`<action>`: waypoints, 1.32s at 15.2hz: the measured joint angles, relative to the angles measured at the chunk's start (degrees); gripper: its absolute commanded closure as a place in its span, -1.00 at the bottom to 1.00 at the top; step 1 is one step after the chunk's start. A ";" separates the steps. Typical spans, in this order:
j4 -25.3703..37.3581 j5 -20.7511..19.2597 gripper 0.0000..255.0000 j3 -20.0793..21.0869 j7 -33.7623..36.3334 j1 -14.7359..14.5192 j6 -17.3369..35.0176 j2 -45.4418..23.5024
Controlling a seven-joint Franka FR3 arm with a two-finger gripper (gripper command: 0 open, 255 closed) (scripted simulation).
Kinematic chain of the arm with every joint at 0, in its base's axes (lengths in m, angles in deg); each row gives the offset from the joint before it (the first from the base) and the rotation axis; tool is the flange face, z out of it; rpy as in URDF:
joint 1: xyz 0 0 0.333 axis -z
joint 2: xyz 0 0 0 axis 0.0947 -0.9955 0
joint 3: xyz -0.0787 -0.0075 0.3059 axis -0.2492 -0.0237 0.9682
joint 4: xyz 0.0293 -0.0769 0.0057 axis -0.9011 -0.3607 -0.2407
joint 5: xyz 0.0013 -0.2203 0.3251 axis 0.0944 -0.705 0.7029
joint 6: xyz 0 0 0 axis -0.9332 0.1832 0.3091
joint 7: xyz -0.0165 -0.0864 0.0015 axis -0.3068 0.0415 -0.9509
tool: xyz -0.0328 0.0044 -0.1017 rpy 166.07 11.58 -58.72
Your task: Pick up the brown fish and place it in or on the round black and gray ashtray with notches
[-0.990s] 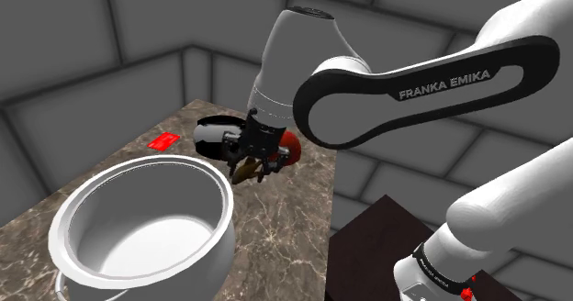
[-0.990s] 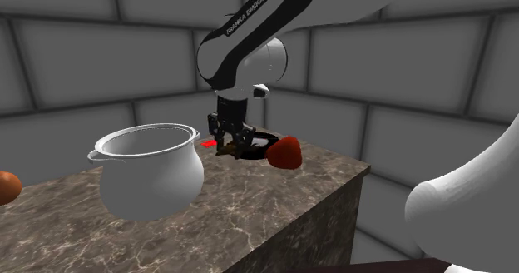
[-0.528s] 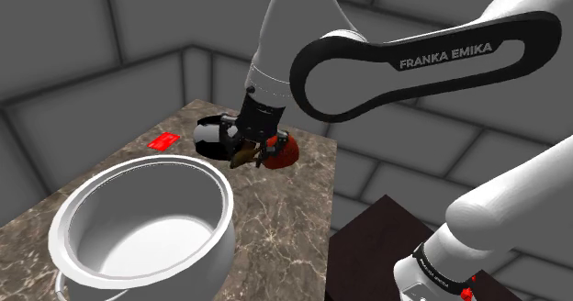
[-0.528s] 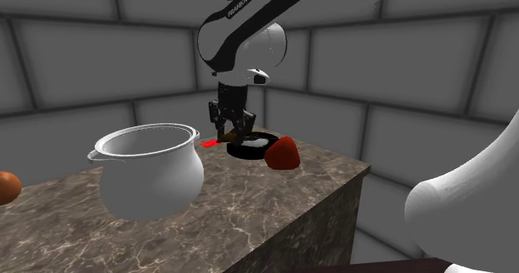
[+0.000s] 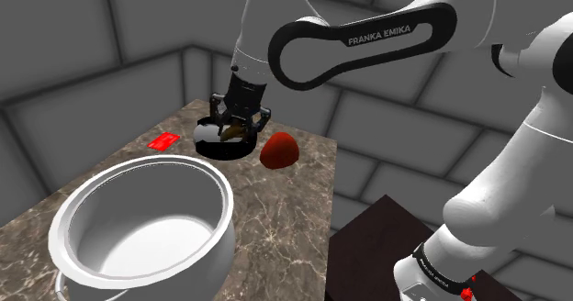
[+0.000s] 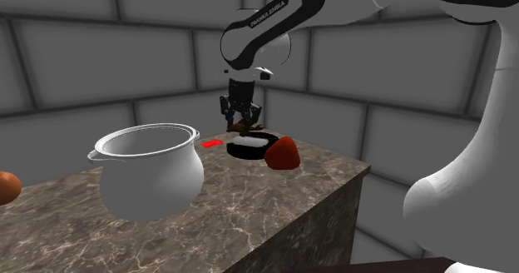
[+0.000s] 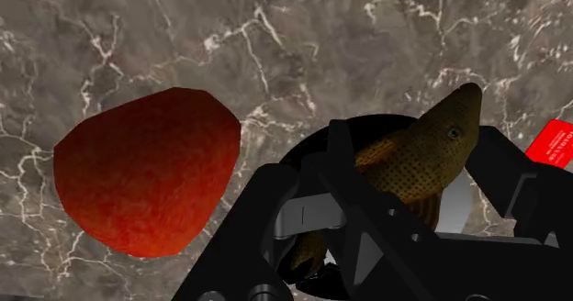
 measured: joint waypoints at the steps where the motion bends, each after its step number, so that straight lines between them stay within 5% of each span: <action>1: 1.69 -2.26 1.00 -0.71 0.45 -0.45 -0.35 -2.47; 5: 11.37 -10.35 1.00 -4.63 1.68 -4.31 -3.85 -12.40; 10: 23.39 -15.67 1.00 -8.74 0.10 -8.65 -8.57 -21.56; 20: 21.20 -18.40 1.00 -10.77 0.97 -9.52 -3.68 -25.01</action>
